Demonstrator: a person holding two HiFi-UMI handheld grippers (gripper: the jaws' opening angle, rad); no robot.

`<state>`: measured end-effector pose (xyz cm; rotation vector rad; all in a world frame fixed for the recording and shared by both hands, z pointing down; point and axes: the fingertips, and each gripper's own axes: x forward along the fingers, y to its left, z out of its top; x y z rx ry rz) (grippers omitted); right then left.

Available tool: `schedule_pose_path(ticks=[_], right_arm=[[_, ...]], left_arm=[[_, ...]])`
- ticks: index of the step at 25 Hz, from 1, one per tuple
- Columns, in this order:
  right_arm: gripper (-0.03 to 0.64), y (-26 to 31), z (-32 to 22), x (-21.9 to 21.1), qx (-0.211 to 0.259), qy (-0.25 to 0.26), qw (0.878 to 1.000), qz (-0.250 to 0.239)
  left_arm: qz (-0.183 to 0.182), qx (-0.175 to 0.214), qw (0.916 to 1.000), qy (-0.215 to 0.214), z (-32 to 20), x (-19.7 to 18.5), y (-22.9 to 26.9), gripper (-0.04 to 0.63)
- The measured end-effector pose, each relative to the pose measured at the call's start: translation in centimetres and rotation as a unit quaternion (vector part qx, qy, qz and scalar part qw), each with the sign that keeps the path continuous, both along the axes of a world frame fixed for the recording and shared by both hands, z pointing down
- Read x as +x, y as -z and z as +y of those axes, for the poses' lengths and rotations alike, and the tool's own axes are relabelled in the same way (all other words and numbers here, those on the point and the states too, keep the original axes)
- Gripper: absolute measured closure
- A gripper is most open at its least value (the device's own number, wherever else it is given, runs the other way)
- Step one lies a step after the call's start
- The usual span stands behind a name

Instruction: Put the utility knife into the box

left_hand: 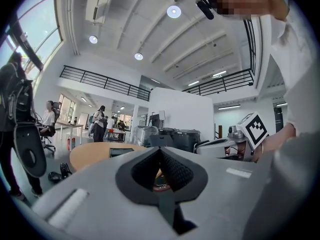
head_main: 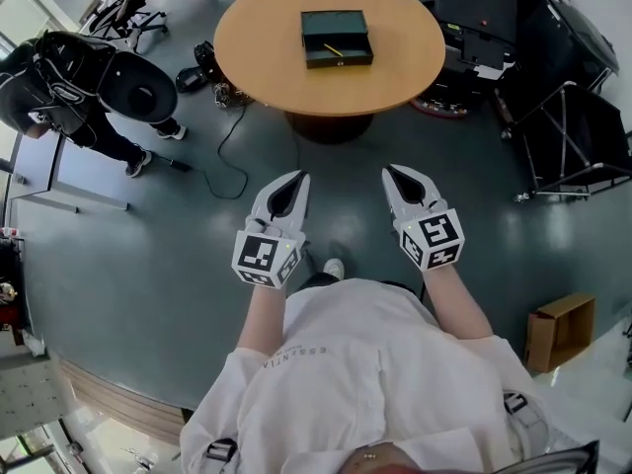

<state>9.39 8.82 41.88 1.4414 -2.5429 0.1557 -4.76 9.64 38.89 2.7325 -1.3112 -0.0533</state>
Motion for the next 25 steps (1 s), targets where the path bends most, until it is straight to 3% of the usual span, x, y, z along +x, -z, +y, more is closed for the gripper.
schedule_pose_path(ticks=[8,16,25], right_arm=[[0.624,1.5,0.3,-0.2,0.028,-0.006,1.0,-0.009],[0.624,0.8,0.3,-0.4,0.041,0.003,0.998,0.039],[0.624,1.6,0.1,0.1,0.05,0.004,0.998,0.03]], left_arm=[[-0.009,0.002,1.0,0.003,0.0,-0.5,-0.1,0.581],[-0.013,0.025,0.9996,0.004,-0.1,-0.4,1.4,0.581],[-0.016,0.023,0.9996,0.0,-0.7,0.1,1.2,0.581]])
